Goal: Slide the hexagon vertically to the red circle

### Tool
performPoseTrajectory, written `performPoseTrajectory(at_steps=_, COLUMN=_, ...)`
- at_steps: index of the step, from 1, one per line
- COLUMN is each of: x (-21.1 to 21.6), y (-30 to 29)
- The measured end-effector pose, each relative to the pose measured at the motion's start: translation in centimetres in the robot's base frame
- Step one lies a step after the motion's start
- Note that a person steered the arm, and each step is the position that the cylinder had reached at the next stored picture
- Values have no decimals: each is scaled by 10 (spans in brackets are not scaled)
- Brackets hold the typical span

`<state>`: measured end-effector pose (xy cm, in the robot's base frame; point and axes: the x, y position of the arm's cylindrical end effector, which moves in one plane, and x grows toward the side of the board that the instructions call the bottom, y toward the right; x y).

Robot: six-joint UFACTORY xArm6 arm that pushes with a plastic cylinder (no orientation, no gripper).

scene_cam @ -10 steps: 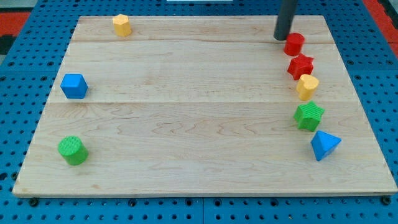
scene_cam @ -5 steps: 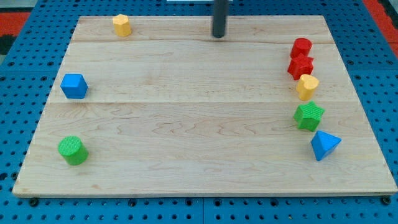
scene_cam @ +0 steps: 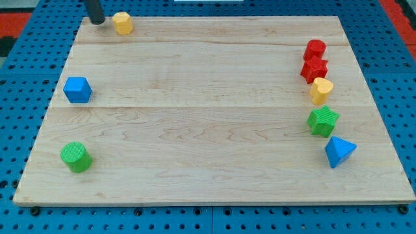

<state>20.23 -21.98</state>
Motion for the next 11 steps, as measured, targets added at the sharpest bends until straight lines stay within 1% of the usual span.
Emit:
performPoseTrajectory(at_steps=2, x=36, y=156)
performPoseTrajectory(at_steps=3, x=42, y=173)
performPoseTrajectory(at_steps=4, x=33, y=155)
performPoseTrajectory(at_steps=5, x=31, y=177)
performPoseTrajectory(at_steps=6, x=30, y=225)
performPoseTrajectory(at_steps=7, x=11, y=227)
performPoseTrajectory(at_steps=8, x=16, y=260)
performPoseTrajectory(at_steps=9, x=44, y=312)
performPoseTrajectory(at_steps=10, x=48, y=291)
performPoseTrajectory(at_steps=11, x=75, y=274)
